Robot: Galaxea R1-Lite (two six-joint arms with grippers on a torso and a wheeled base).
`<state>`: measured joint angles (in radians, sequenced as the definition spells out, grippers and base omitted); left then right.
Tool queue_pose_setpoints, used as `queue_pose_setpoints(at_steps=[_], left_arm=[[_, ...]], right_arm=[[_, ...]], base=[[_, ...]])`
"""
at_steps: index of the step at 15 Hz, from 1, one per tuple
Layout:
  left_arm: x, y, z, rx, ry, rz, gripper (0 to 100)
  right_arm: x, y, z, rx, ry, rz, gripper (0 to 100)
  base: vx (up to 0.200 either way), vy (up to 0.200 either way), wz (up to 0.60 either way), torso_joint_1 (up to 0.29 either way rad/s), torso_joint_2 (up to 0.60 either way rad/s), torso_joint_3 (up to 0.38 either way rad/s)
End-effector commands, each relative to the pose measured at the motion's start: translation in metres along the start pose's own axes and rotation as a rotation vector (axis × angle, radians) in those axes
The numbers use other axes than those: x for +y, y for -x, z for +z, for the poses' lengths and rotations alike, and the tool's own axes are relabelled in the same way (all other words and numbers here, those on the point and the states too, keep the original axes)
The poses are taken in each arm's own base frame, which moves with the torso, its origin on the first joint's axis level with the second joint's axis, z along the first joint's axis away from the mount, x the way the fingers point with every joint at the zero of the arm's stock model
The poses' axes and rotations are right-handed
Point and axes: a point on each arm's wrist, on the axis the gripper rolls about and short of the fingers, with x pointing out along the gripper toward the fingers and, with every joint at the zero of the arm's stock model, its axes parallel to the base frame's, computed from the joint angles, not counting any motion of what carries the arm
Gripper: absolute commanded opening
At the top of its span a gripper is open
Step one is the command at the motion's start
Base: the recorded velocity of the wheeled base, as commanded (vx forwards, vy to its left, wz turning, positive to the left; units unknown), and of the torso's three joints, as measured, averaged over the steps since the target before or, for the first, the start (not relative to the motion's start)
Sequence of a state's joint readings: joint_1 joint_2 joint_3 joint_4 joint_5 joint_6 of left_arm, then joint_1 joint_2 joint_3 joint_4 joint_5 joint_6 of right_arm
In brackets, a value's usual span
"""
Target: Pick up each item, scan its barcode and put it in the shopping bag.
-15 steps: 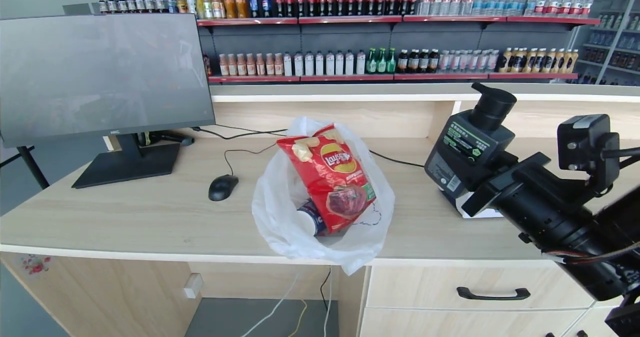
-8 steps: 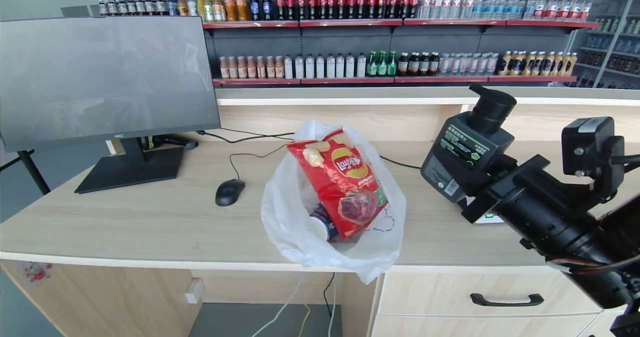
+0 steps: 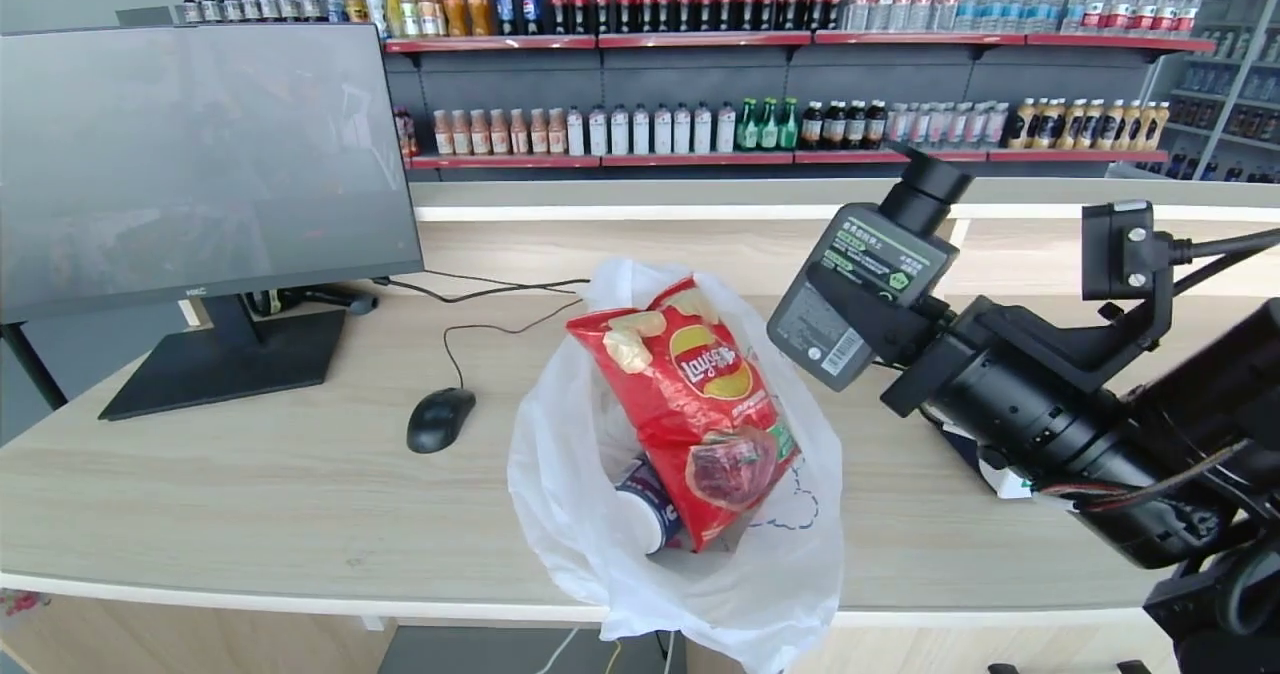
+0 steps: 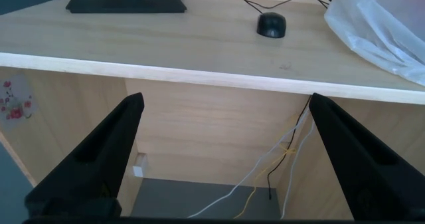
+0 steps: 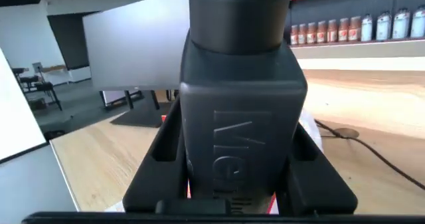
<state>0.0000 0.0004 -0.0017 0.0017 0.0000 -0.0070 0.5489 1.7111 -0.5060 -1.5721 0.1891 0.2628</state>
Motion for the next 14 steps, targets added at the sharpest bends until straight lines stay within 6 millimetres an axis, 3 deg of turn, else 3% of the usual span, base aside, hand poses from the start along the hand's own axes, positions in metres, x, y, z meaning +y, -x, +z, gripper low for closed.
queue_pose_setpoints(at_steps=[1, 3, 7, 11, 14], left_arm=[[0.0, 0.0, 0.0, 0.001, 0.002, 0.002, 100], [0.0, 0.0, 0.0, 0.001, 0.002, 0.002, 100], [0.0, 0.0, 0.0, 0.0, 0.002, 0.002, 100], [0.0, 0.0, 0.0, 0.0, -0.001, 0.002, 100], [0.0, 0.0, 0.0, 0.0, 0.001, 0.0, 100]], right_arm=[[-0.005, -0.017, -0.018, 0.046, -0.073, 0.048, 0], [0.002, -0.043, -0.016, -0.007, -0.214, 0.103, 0], [0.024, -0.046, -0.031, 0.06, -0.46, 0.163, 0], [0.02, -0.043, -0.033, 0.086, -0.636, 0.141, 0], [0.002, -0.048, -0.058, 0.133, -0.661, 0.071, 0]], base=[[0.0, 0.0, 0.0, 0.0, 0.0, 0.0], [0.0, 0.0, 0.0, 0.0, 0.0, 0.0], [0.0, 0.0, 0.0, 0.0, 0.0, 0.0], [0.0, 0.0, 0.0, 0.0, 0.0, 0.0], [0.0, 0.0, 0.0, 0.0, 0.0, 0.0]])
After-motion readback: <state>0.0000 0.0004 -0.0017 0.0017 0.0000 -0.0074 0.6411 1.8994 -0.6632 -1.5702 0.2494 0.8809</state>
